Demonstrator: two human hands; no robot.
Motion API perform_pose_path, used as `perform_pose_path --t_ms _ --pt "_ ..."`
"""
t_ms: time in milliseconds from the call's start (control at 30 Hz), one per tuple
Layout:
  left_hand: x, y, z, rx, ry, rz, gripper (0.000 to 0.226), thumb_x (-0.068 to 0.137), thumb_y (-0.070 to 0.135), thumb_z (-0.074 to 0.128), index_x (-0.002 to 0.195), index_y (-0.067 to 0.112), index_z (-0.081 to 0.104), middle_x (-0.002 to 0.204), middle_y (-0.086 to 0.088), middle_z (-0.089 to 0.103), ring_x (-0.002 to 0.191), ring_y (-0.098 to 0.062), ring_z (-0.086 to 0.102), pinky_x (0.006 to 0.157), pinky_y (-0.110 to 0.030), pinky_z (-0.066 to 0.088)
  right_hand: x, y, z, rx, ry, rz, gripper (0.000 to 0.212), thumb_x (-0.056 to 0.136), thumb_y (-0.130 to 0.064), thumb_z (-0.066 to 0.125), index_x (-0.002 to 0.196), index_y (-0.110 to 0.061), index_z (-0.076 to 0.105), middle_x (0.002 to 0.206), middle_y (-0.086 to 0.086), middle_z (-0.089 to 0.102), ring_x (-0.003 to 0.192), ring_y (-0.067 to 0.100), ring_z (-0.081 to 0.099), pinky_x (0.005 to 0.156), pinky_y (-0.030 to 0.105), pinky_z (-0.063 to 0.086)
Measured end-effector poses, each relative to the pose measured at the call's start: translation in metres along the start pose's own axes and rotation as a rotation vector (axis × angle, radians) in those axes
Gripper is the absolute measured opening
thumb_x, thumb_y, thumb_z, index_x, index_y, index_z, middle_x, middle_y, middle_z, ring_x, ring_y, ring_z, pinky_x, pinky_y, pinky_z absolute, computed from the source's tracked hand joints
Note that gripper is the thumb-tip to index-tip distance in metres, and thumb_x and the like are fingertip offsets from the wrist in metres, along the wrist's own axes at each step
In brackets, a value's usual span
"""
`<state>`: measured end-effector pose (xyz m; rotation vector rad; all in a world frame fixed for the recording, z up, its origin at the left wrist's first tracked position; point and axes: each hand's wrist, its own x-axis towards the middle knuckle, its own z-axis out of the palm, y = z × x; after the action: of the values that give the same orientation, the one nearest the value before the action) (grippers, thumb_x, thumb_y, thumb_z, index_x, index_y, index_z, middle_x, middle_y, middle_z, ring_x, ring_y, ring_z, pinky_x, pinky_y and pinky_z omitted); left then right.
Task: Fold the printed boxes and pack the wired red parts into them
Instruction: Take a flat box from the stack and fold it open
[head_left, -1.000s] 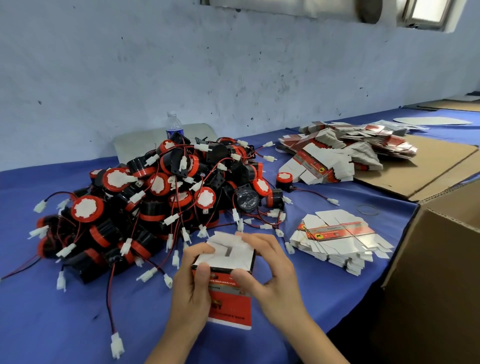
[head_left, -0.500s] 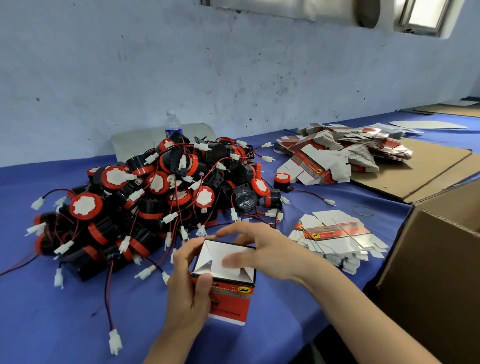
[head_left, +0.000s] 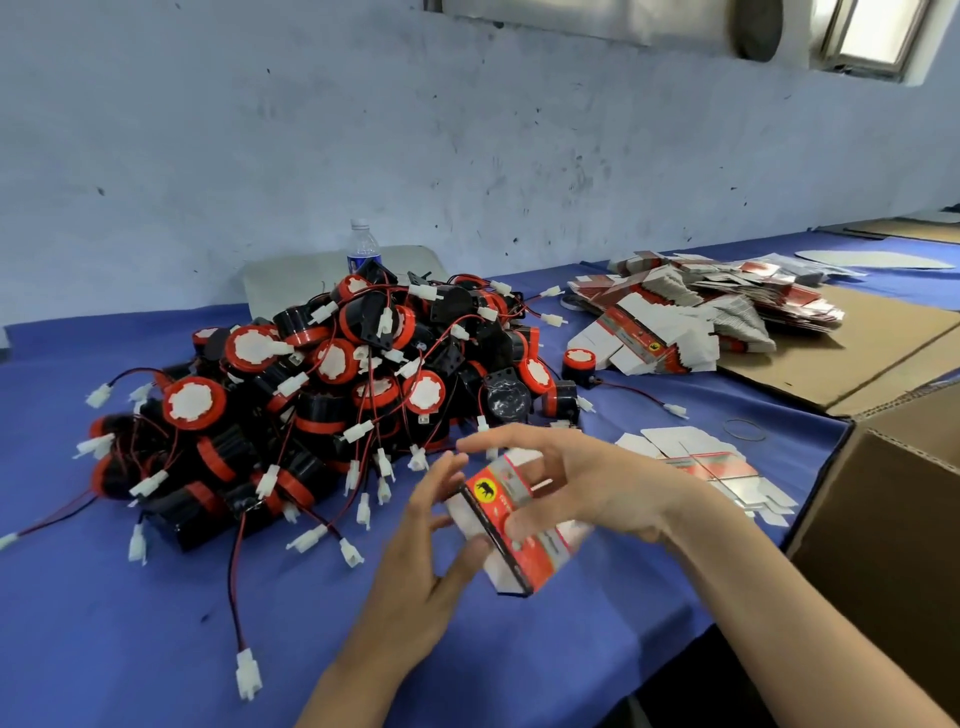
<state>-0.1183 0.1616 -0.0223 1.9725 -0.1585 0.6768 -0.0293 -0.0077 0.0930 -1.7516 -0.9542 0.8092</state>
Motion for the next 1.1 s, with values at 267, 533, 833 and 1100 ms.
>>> perform_pose_path --t_ms 267,533,833,1100 --pt "-0.004 -0.009 0.001 0.091 -0.177 -0.11 0.098 0.072 0.041 0.066 0.142 0.062 0.0 0.148 0.039 0.013 0.131 0.022 0.02 0.089 0.006 0.027 0.018 0.024 0.035 -0.847 0.088 -0.054 0.056 0.087 -0.005 0.051 0.132 -0.034 0.035 0.095 -0.001 0.06 0.078 0.023 0.053 0.051 0.02 0.037" --pt "-0.002 -0.006 -0.007 -0.065 -0.177 -0.254 0.112 0.065 0.05 0.081 0.139 0.067 -0.002 0.128 0.044 0.044 0.117 0.017 0.047 0.087 -0.006 0.044 0.015 0.034 0.033 -0.525 0.002 -0.101 0.087 0.084 0.005 0.051 0.145 -0.046 0.016 0.071 -0.006 0.054 0.053 0.008 0.048 0.051 0.022 0.04" --pt "0.001 -0.014 -0.003 0.044 -0.065 -0.286 0.063 0.065 0.03 0.086 0.116 0.037 0.049 0.112 0.018 0.061 0.103 0.002 0.059 0.076 -0.01 0.046 0.004 0.022 -0.013 0.117 0.452 -0.431 0.058 0.086 0.007 0.05 0.132 -0.028 0.053 0.084 0.016 0.071 0.083 0.026 0.068 0.081 0.034 0.054" --pt "0.001 -0.027 -0.005 0.267 -0.167 -0.33 0.056 0.065 0.039 0.076 0.105 0.053 0.04 0.106 0.036 0.049 0.107 0.006 0.046 0.072 -0.013 0.041 0.106 0.077 -0.038 -0.127 0.788 0.158 0.055 0.081 -0.027 0.076 0.127 -0.009 0.051 0.114 0.008 0.061 0.088 0.017 0.062 0.068 0.014 0.045"
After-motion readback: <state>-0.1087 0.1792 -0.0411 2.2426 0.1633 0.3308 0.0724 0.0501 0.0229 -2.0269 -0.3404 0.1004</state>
